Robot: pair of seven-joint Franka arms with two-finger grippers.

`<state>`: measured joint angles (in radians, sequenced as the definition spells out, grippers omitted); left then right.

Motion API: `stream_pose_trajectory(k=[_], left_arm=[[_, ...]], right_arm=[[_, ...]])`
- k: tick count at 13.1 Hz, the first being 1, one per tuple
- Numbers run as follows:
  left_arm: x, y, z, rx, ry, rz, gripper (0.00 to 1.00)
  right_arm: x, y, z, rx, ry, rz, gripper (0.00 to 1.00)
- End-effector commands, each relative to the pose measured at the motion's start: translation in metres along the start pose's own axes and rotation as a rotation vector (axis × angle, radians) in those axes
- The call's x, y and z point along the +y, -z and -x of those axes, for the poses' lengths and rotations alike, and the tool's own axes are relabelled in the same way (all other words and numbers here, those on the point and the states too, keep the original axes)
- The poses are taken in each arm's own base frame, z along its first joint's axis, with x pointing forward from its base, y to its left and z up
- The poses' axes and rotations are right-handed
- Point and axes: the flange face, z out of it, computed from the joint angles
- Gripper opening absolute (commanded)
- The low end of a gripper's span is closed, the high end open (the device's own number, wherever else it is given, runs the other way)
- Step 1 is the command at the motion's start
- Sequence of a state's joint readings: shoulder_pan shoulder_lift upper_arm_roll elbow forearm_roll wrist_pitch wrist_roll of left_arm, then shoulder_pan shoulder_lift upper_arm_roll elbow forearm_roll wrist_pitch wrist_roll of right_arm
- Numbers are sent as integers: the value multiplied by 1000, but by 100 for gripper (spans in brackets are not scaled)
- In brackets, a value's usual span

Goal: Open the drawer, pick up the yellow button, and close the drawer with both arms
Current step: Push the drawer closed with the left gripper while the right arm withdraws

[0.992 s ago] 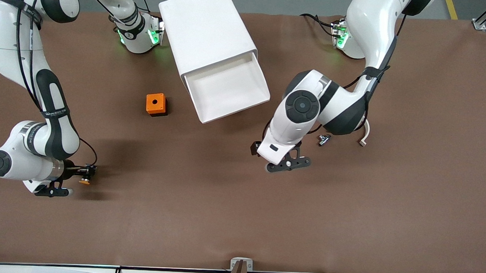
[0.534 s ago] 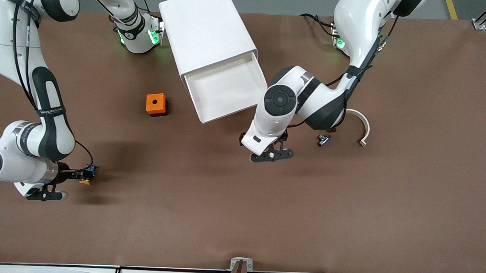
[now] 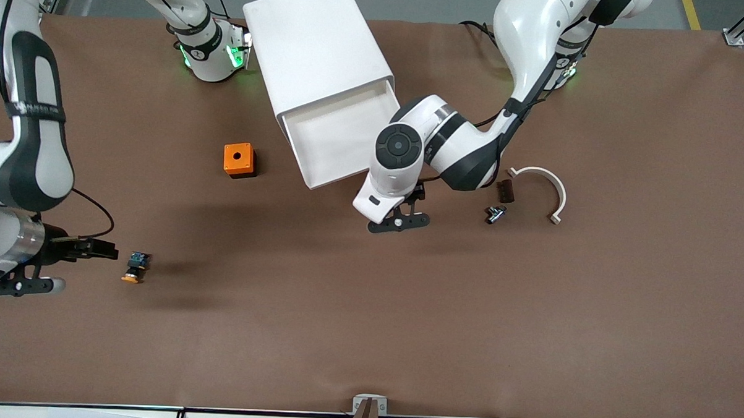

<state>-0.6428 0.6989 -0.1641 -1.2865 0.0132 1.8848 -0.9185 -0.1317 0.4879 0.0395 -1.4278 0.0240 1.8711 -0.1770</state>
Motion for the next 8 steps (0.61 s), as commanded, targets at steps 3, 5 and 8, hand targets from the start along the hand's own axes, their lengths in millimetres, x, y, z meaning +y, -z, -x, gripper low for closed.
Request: stream_pose_trajectory(k=[3, 5, 8], left_arm=[[15, 4, 37, -33, -3, -57, 100], [30, 2, 59, -58, -8, -43, 100], [49, -3, 92, -79, -27, -43, 100]], right_arm=[[-37, 83, 36, 25, -68, 25, 100], [-53, 121, 54, 37, -88, 29, 100], [-64, 161, 76, 57, -89, 28, 100]])
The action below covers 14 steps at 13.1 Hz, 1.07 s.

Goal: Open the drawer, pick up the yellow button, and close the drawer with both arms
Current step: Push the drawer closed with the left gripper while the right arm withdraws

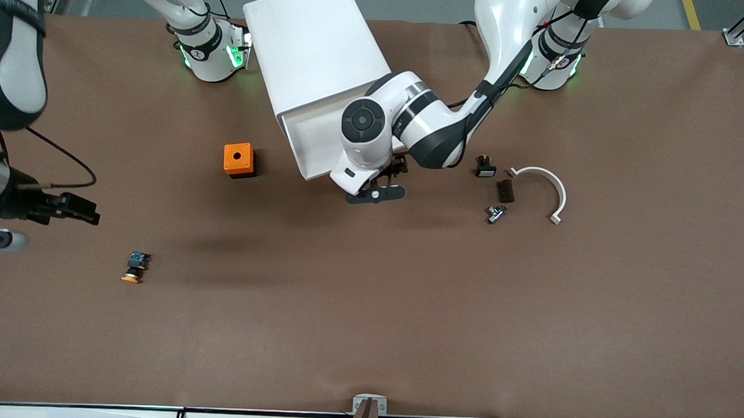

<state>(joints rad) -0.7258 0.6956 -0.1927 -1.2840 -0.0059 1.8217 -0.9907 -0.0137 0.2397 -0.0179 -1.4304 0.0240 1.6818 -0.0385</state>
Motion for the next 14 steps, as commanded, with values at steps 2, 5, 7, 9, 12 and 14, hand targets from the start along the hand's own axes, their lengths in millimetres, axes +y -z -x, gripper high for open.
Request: stream_pose_trajectory(k=[2, 5, 7, 9, 12, 14], left_arm=[[22, 1, 44, -46, -9, 9, 100], [34, -3, 66, -122, -24, 40, 100], [39, -6, 77, -154, -34, 47, 100], [42, -13, 88, -191, -43, 49, 100], [46, -19, 97, -238, -40, 59, 100], [48, -20, 102, -268, -30, 72, 100]], right_arm=[[0, 43, 30, 27, -36, 2, 100], [-5, 63, 45, 32, -124, 10, 100], [-6, 74, 51, 43, -144, 13, 100], [-1, 90, 59, 75, -154, 10, 100], [3, 103, 67, 90, -163, 8, 100], [4, 101, 67, 89, -203, 5, 100]])
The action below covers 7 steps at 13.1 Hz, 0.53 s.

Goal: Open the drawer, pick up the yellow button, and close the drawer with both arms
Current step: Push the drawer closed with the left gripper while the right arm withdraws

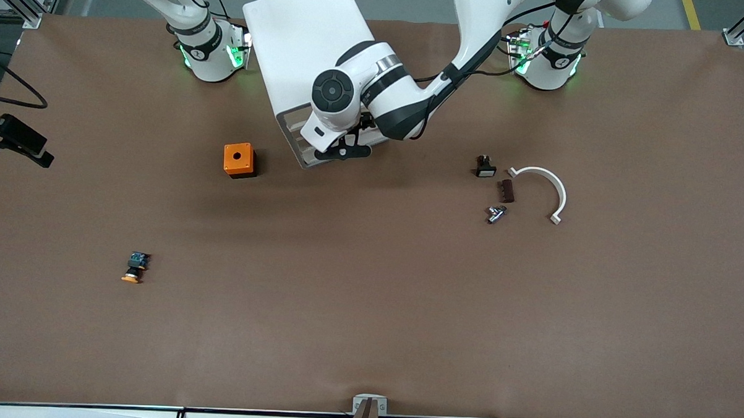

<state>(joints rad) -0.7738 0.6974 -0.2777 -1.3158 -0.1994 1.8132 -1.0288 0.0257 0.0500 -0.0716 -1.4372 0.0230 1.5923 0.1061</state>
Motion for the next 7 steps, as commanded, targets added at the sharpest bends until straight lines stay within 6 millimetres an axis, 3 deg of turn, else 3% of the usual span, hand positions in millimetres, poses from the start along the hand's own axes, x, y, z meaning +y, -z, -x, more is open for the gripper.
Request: stream_pose_trajectory(k=[1, 3, 4, 6, 7], left_arm=[[7, -6, 19, -48, -6, 5, 100], [6, -10, 18, -51, -1, -2, 100], [4, -3, 16, -45, 6, 7, 100], [-15, 19, -14, -24, 47, 20, 100], [-31, 43, -33, -10, 80, 51, 100]], right_arm=[[1, -3, 6, -7, -90, 10, 100], [2, -9, 6, -16, -97, 12, 100], [2, -8, 6, -16, -98, 12, 100], [4, -9, 6, -16, -106, 12, 100], [4, -10, 6, -17, -106, 13, 100]])
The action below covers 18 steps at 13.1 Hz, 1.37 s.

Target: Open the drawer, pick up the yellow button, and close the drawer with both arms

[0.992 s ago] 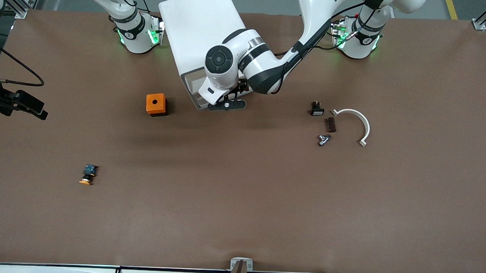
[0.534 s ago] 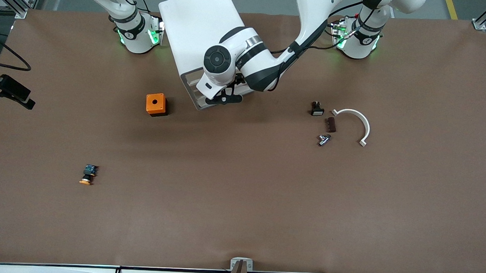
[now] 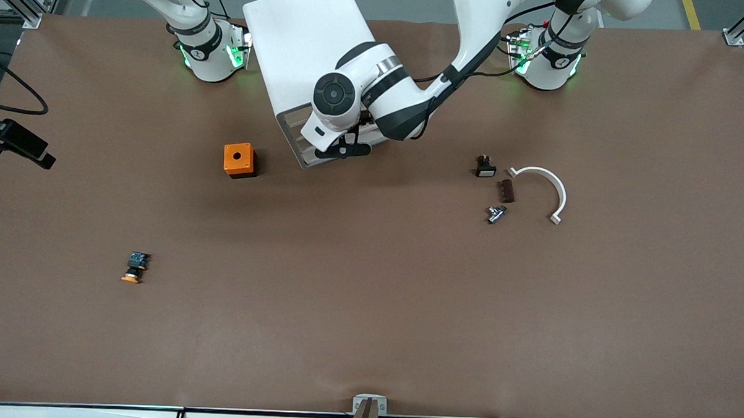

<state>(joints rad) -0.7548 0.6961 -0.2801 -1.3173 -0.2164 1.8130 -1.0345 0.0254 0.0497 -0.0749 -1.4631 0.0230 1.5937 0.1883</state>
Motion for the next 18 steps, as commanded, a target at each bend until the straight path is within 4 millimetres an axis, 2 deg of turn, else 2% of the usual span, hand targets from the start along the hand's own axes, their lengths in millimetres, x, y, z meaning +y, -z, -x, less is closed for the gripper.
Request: stream_pose_trajectory(k=[1, 2, 4, 5, 7, 10, 14, 16, 18], left_arm=[[-40, 56, -47, 15, 89, 59, 100], [-59, 78, -68, 29, 124, 88, 100], [-98, 110, -108, 85, 186, 105, 100], [-119, 133, -123, 142, 208, 104, 100], [-155, 172, -141, 250, 242, 91, 100], [-220, 226, -170, 346, 325, 109, 100], [-291, 280, -187, 414, 327, 135, 100], [-318, 304, -182, 435, 308, 133, 100], [-335, 317, -176, 441, 292, 123, 100]], right_arm=[[2, 2, 4, 10, -20, 8, 100], [2, 3, 4, 11, -24, 7, 100], [1, 2, 5, 8, -24, 8, 100], [2, 3, 5, 10, -24, 7, 100], [2, 3, 5, 10, -24, 7, 100], [1, 3, 5, 11, -24, 7, 100], [2, 3, 5, 10, -26, 7, 100], [2, 1, 5, 9, -24, 9, 100], [3, 7, 6, 17, -26, 6, 100]])
